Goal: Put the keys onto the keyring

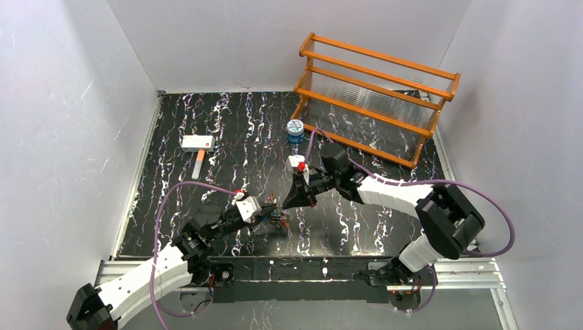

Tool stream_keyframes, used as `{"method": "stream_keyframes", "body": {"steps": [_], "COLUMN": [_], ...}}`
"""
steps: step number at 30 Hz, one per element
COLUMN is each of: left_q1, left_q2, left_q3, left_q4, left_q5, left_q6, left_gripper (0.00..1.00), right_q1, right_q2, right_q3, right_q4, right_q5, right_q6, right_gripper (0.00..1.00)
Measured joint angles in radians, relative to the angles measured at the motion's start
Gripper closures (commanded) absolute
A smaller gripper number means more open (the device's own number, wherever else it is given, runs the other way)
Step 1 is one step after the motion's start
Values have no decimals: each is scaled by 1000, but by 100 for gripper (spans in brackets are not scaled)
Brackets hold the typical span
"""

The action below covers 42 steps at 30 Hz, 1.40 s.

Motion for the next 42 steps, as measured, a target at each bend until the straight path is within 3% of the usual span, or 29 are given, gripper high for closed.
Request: {"method": "stream_keyframes", "body": {"steps": [13, 24, 26, 34, 42], "left_q1": [0, 0, 0, 0, 0], "left_q2": [11, 26, 26, 25, 12], "left_q3": [-2, -4, -7, -19, -19], "left_q4": [16, 32, 33, 46, 60], "left_q5": [7, 12, 12, 11, 2], "left_q6": [-29, -42, -45, -53, -49], "left_gripper": [100, 100, 100, 100, 100], "right_q1": [6, 78, 93, 142, 145], "right_q2": [-2, -2, -2, -2, -63], "right_q3": [-80, -137, -146, -172, -198], "right_q4": [152, 257, 273, 330, 320], "right_q5": [6, 155, 188, 298, 372], "right_q6": [-8, -39, -49, -87, -112], "right_gripper": [99, 92, 86, 44, 31]}}
